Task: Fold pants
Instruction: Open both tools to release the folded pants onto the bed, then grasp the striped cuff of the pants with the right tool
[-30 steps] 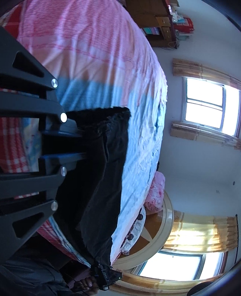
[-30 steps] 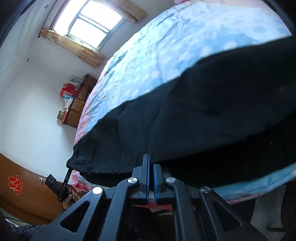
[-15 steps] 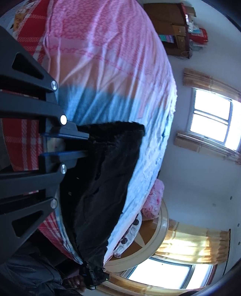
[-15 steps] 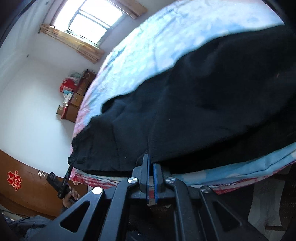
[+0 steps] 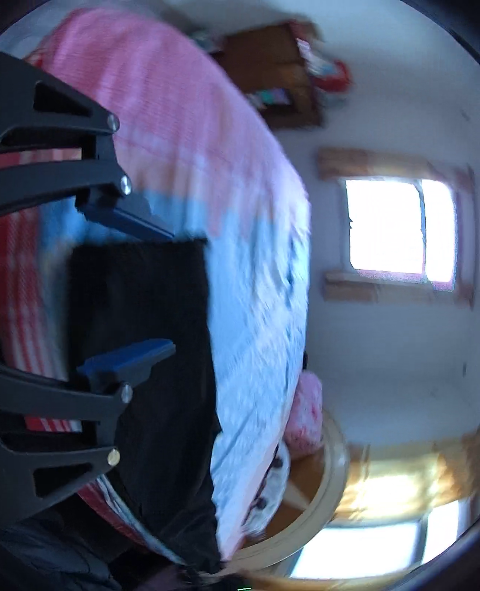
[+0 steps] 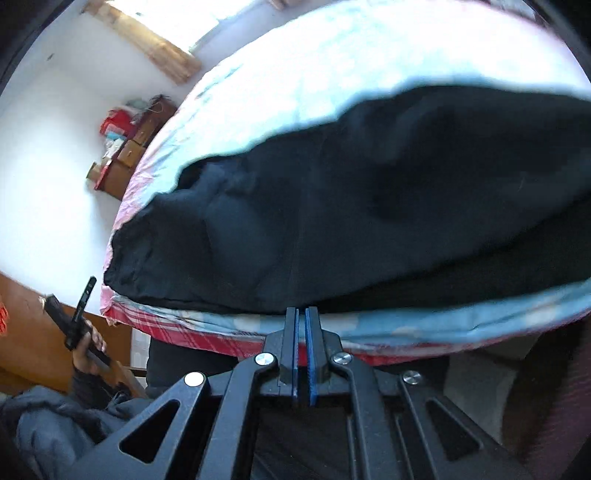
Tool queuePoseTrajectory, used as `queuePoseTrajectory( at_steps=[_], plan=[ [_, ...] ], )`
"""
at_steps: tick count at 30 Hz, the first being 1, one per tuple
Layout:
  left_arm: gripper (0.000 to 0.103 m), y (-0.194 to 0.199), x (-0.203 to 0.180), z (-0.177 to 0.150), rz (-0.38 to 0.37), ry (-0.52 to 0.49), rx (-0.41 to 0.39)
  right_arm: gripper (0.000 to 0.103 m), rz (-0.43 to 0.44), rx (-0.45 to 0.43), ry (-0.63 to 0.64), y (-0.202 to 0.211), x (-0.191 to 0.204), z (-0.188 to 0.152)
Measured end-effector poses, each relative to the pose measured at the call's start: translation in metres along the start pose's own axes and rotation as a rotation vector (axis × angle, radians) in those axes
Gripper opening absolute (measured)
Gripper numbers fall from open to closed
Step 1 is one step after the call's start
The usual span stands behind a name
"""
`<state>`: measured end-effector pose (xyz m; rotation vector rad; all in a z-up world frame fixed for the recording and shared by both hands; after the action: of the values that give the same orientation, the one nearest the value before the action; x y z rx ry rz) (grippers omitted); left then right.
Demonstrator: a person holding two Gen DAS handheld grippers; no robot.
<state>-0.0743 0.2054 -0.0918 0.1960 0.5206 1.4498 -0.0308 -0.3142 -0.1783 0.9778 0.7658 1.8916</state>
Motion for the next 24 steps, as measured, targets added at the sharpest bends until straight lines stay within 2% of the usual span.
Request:
queuePoseTrajectory(
  at_steps=[3, 7, 8, 9, 11, 13, 16, 19, 20, 24],
  plan=[
    [0.072, -0.016, -0.055, 0.004, -0.119, -0.056, 0.008, 0.004, 0.058, -0.094, 0.037, 0.014, 0.014, 0.031],
    [0.072, -0.052, -0.119, -0.008, -0.262, -0.099, 0.100, 0.006, 0.164, -0.124, 0.103, -0.021, 0.049, 0.081],
    [0.072, -0.061, -0.132, -0.014, -0.282, -0.114, 0.126, 0.014, 0.189, -0.114, 0.129, -0.037, 0.060, 0.095],
    [0.072, -0.068, -0.143, -0.020, -0.279, -0.130, 0.143, 0.038, 0.198, -0.085, 0.160, -0.056, 0.071, 0.107],
    [0.072, -0.081, -0.159, -0.034, -0.274, -0.163, 0.184, 0.063, 0.196, -0.043, 0.205, -0.083, 0.089, 0.123],
    [0.072, -0.092, -0.166, -0.046, -0.243, -0.175, 0.217, 0.063, 0.237, -0.034, 0.240, -0.105, 0.102, 0.138],
    [0.072, -0.106, -0.158, -0.060, -0.252, -0.108, 0.283, 0.063, 0.267, 0.005, 0.235, -0.139, 0.114, 0.161],
    [0.072, -0.112, -0.155, -0.070, -0.253, -0.088, 0.337, 0.062, 0.272, 0.025, 0.233, -0.165, 0.120, 0.180],
    [0.072, -0.113, -0.155, -0.074, -0.247, -0.093, 0.341, 0.054, 0.291, 0.045, 0.229, -0.173, 0.121, 0.185],
    [0.075, -0.113, -0.156, -0.082, -0.257, -0.101, 0.342, 0.043, 0.297, 0.128, 0.204, -0.206, 0.122, 0.193]
  ],
)
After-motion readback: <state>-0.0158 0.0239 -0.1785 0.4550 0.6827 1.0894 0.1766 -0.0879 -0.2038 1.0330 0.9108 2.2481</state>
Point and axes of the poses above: each gripper's, at about its wrist camera, not at the fingertips, and y roughly against the way its jaws point, x to its left, z to its top, the point moved 3 cm from there along -y, roughly the way its jaws point, and after that the axes turned 12 degrees about y, right-handed, at the moved point
